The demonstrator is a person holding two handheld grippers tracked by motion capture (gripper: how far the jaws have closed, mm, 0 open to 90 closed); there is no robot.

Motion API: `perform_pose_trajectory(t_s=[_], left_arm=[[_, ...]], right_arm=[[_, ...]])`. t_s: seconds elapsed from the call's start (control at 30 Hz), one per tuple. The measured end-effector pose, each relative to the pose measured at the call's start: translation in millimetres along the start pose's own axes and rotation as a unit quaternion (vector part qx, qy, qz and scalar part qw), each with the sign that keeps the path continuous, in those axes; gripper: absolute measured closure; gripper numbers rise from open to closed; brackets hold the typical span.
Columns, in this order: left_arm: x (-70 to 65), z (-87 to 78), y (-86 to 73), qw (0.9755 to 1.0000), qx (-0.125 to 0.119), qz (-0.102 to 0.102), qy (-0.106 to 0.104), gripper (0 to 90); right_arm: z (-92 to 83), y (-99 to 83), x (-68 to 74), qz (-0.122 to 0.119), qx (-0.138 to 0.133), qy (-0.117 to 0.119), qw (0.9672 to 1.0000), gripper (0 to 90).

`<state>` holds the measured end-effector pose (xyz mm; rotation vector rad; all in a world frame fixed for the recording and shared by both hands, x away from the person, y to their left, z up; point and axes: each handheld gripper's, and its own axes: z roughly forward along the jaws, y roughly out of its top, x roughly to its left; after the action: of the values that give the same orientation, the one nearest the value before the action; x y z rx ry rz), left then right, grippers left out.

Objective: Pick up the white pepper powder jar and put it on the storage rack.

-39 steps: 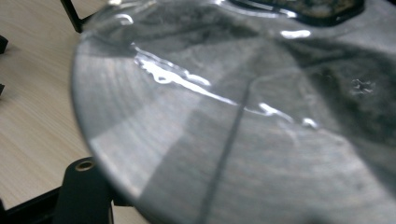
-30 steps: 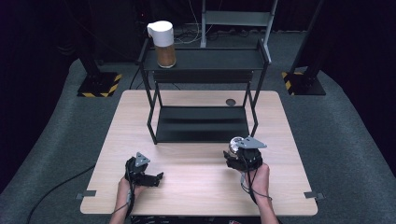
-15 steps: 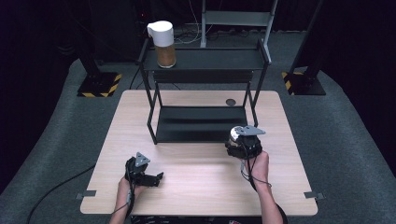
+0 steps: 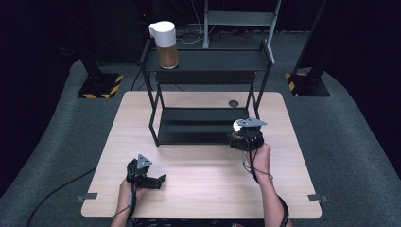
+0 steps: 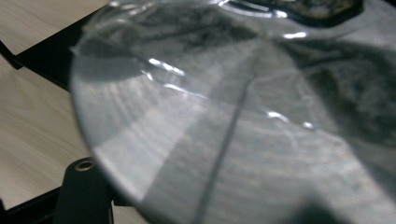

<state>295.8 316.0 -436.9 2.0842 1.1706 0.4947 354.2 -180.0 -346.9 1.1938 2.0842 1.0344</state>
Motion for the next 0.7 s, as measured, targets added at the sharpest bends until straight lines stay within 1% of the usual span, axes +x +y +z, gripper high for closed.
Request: perform_pose_trajectory(t_s=[0.27,0.53,0.7], left_arm=[[0.0,0.0,0.0,1.0000,0.000,0.000,0.000,0.2],[0.1,0.0,0.1,1.0000,0.000,0.000,0.000,0.2],[0.0,0.0,0.0,1.0000,0.000,0.000,0.000,0.2]], right_arm=[[4.8,15.8,-5.1,-0.001,-0.001,0.000,1.0000,30.3],[8.2,27.4,-9.3,-0.004,-0.006,0.005,1.0000,30.3],[10.8,34.9,-10.7,-0.006,-0.001,0.005,1.0000,30.3]])
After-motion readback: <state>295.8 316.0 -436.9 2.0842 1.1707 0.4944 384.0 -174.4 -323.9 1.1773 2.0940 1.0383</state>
